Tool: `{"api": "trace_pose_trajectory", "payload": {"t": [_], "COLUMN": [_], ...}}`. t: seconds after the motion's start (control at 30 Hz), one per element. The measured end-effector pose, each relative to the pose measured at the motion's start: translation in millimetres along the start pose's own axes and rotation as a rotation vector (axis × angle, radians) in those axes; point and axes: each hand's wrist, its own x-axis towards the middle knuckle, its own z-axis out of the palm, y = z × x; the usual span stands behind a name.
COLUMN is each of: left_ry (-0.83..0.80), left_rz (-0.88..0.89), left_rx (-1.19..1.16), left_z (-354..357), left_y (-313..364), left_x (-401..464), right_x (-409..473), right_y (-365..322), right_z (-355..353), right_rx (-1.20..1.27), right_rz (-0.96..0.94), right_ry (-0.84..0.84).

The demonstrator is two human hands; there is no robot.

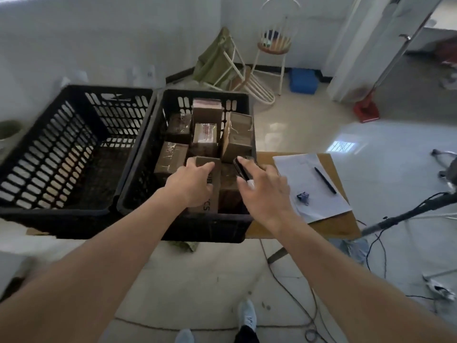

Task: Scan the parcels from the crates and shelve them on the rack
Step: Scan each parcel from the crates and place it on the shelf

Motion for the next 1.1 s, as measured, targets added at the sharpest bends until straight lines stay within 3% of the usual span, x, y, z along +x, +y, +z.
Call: {"api": "trace_pose_trajectory", "payload": {"t": [0.2, 0.33, 0.7, 1.1], "left_ry": [-0.074, -0.07, 0.216, 0.447], "left_rz": [-0.211, -0.312, -0.476, -0.453], "left_rx": [-0.021, -0.19, -0.469, -0.771], "left_z": [18.5, 36.2, 44.5, 5.0], "left_y": [28.3, 24.9, 6.9, -22.3], "left_x": [41.8, 52.9, 50.5, 13.2], "right_x": [42.2, 53.8, 53.7, 45.8], "right_y": [16.9, 22.2, 25.3, 5.8], "right_z": [-4.0, 0.8, 6.2, -13.6], "right_rx": [-0.01, -0.006, 0.03, 0.079], "right_rz": [-0.073, -0.099, -0.15, -0.193], "right_ry": [-0.059, -0.112, -0.171, -0.222]}}
